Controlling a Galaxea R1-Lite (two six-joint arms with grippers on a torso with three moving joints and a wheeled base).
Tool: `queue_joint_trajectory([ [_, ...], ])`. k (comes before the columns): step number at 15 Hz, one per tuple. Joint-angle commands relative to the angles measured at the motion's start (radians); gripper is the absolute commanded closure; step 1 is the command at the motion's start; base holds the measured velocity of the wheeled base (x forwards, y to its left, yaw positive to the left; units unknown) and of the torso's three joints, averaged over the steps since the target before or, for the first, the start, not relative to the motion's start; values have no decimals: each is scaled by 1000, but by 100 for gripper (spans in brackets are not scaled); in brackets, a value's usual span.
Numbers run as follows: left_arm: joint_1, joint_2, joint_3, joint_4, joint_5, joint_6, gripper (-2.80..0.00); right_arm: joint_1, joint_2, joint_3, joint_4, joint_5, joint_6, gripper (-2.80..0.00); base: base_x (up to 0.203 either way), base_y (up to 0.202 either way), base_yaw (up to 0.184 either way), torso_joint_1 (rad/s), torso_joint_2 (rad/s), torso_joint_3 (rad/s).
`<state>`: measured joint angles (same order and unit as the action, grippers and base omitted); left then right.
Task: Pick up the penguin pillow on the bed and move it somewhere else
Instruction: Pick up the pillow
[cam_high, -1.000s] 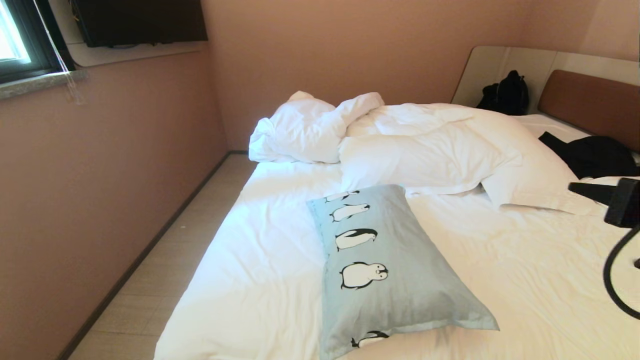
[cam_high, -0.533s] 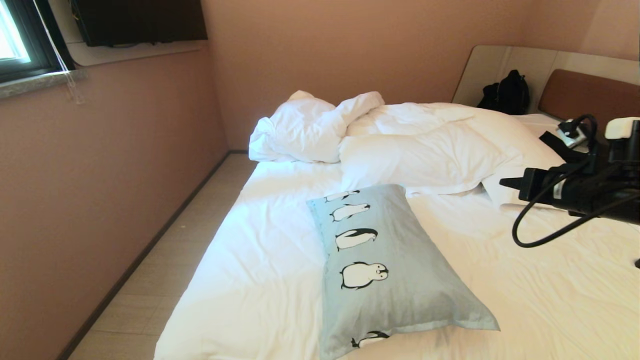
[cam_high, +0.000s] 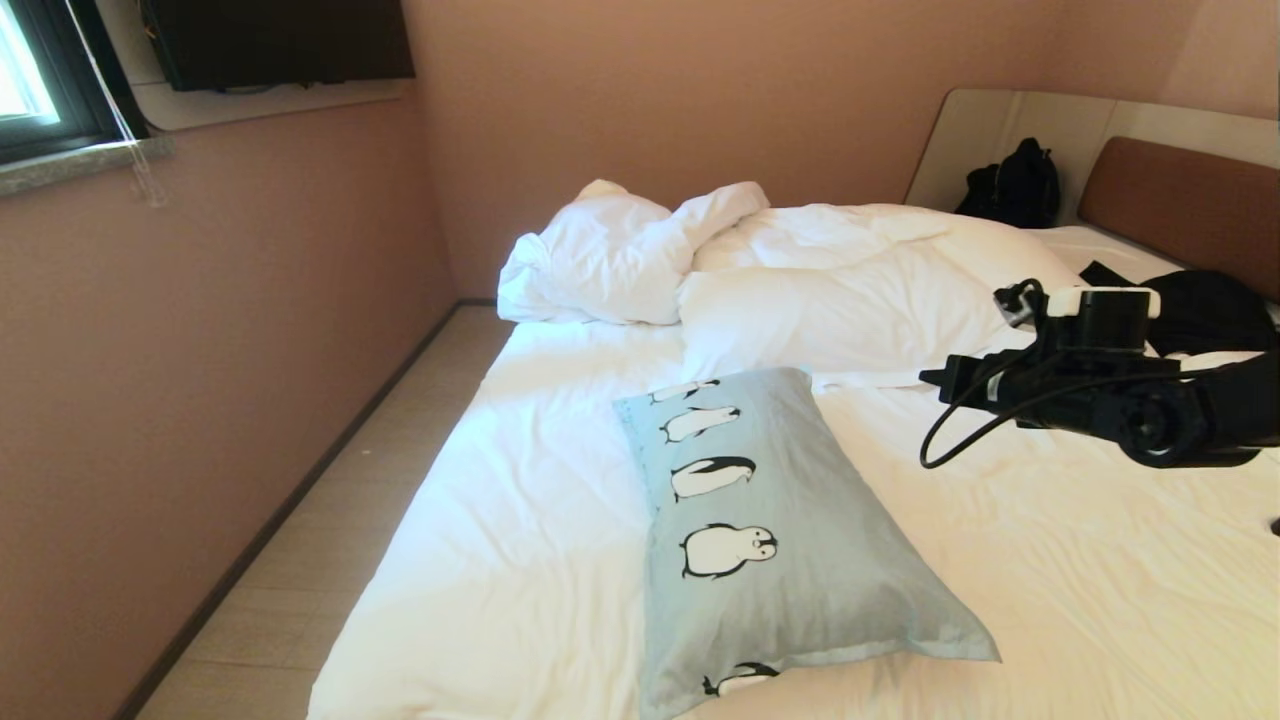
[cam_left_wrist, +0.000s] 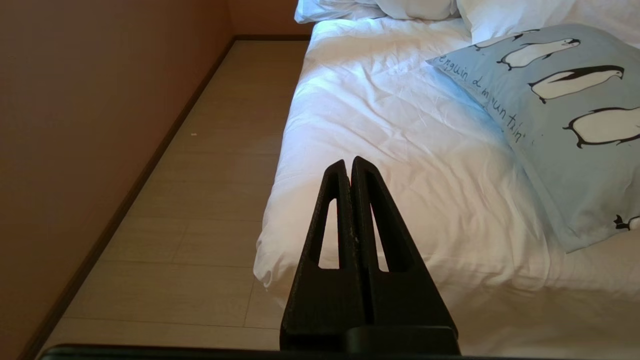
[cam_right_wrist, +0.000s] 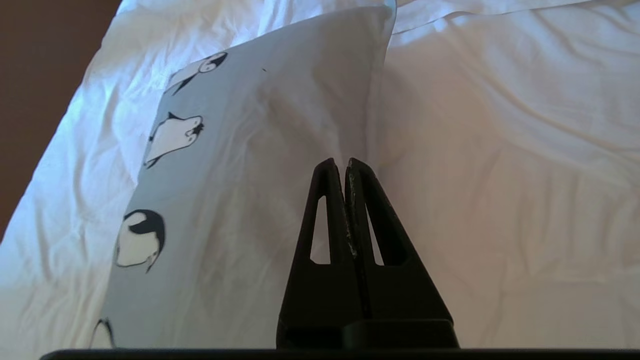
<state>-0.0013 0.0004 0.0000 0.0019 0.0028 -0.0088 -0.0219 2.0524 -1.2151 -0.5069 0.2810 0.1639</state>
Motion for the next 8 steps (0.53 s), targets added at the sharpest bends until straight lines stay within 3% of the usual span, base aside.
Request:
queue_joint_trajectory([
  [1, 0, 0, 2, 0, 0, 0, 0, 2, 143, -67, -49, 2, -1, 0, 0, 0, 0, 0, 0, 0],
  [8, 0, 0, 2, 1, 0, 0, 0, 24, 307, -217, -24, 0, -22, 0, 0, 0, 0, 0, 0, 0],
])
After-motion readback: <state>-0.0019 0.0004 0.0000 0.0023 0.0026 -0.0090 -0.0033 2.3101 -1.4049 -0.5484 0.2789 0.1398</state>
